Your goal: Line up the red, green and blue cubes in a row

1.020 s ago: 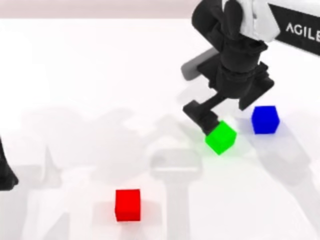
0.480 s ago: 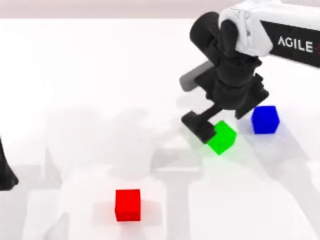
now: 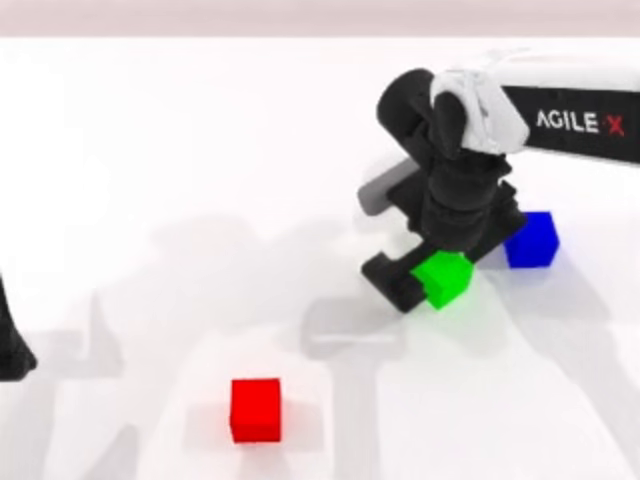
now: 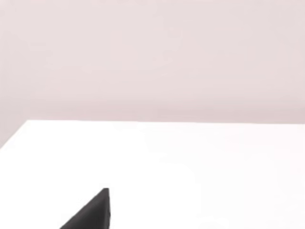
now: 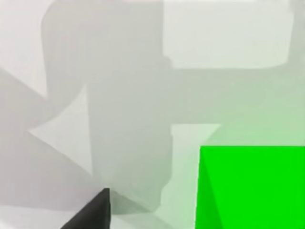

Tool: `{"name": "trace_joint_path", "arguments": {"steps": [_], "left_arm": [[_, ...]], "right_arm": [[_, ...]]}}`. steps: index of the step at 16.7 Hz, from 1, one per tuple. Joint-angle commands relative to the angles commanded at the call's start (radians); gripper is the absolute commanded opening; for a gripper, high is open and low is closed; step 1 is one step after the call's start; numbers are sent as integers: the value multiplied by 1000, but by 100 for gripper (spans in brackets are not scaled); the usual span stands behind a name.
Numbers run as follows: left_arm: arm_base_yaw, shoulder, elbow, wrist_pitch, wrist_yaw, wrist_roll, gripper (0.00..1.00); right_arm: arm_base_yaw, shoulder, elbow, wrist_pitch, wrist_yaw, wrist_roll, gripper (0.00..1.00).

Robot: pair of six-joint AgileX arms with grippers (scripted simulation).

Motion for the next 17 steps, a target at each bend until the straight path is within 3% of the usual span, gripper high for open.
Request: {"name": "trace_joint_path", "arguments": {"steps": [1, 14, 17], "left_arm": [[0, 0, 0, 0, 0, 0, 100], [0, 0, 0, 0, 0, 0, 100], [0, 0, 0, 0, 0, 0, 100]], "right_arm": [[0, 0, 0, 0, 0, 0, 100], [0, 0, 0, 0, 0, 0, 2], [0, 0, 0, 0, 0, 0, 0]]}}
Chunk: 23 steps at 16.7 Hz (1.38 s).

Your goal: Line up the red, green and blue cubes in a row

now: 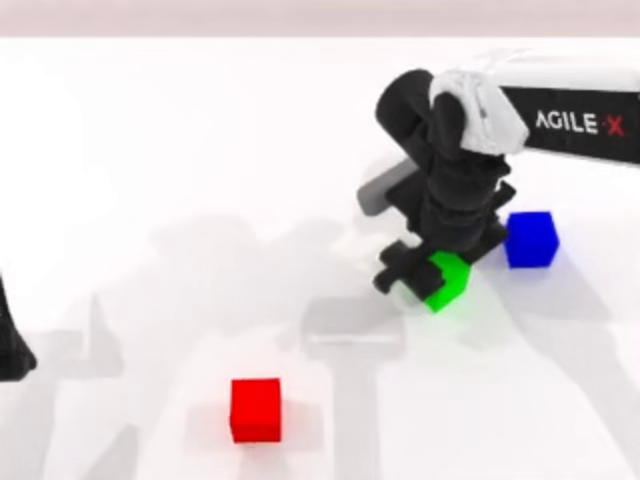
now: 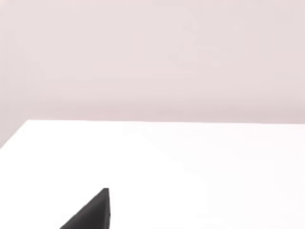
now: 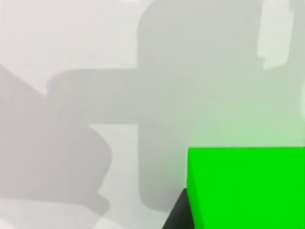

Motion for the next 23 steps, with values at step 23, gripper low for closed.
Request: {"name": "trace_joint_path", "arguments": {"steps": [23], "left_arm": [[0, 0, 0, 0, 0, 0, 100]], "right_arm": [[35, -89, 159, -242, -1, 67, 0]]}}
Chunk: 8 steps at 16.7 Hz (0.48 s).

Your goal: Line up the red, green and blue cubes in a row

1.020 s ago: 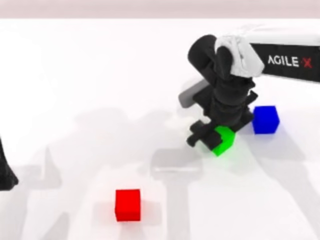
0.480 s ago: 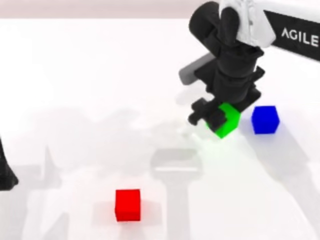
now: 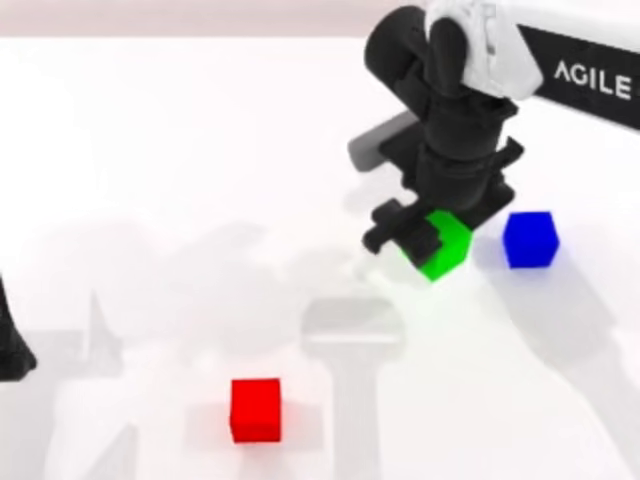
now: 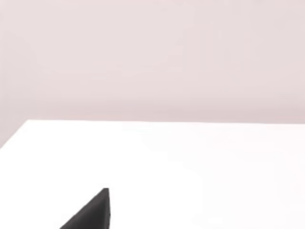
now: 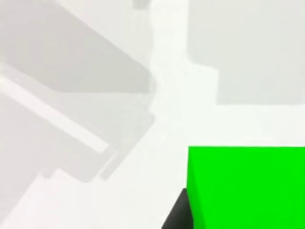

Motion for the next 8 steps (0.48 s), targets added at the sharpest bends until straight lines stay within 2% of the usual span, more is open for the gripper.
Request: {"name": "trace_joint_path", "arguments": {"steps": [4, 8], "left_arm": [[0, 0, 0, 0, 0, 0, 100], [0, 0, 0, 0, 0, 0, 100]], "right_arm": [[90, -40, -45, 1, 2, 232, 0], [207, -98, -122, 1, 3, 594, 0]]}}
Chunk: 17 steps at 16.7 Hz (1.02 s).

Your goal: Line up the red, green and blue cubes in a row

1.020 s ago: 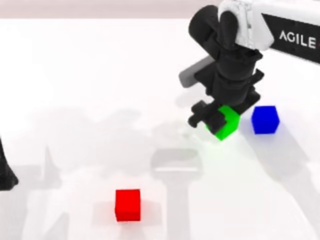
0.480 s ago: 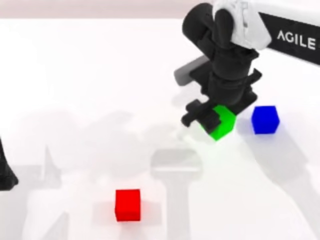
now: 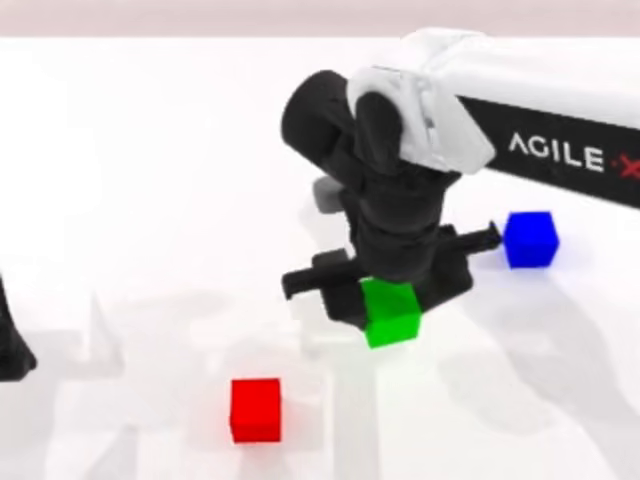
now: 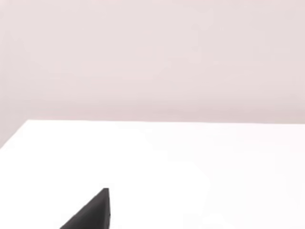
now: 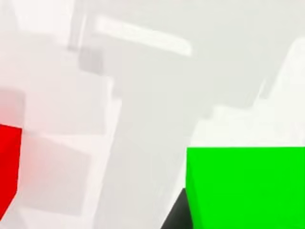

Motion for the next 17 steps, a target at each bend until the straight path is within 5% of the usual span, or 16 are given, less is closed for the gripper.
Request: {"name": "trace_joint_path", "arguments": {"steps": [7, 17], "left_arm": [[0, 0, 0, 0, 0, 0, 100], [0, 0, 0, 0, 0, 0, 100]], "right_arm": [[155, -105, -107, 20, 4, 400, 0], [160, -80, -191, 142, 5, 422, 0]]}}
